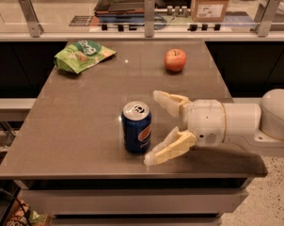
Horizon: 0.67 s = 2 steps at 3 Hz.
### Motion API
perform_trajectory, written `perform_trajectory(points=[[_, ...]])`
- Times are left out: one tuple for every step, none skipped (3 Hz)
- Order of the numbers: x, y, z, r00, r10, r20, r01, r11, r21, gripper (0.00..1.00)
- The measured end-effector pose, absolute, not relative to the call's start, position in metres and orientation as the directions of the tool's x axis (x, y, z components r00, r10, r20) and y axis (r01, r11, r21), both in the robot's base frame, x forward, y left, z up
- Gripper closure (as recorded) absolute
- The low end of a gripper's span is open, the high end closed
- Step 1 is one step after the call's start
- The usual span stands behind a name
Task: Move pepsi can near green rice chip bag
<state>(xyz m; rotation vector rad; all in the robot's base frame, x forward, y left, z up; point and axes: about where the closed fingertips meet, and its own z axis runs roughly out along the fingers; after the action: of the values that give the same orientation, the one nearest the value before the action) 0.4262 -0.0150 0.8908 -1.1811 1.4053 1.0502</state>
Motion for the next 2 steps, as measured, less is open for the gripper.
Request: perform_trajectory(points=[[0.4308,-0.0102,0.8894,0.007,-0.096,-0.995,-0.976,0.218,-0.028,0.17],[0.4310,-0.0080,0.8914,0.026,-0.100,-0.995,-0.975,0.217,-0.047,0.40]])
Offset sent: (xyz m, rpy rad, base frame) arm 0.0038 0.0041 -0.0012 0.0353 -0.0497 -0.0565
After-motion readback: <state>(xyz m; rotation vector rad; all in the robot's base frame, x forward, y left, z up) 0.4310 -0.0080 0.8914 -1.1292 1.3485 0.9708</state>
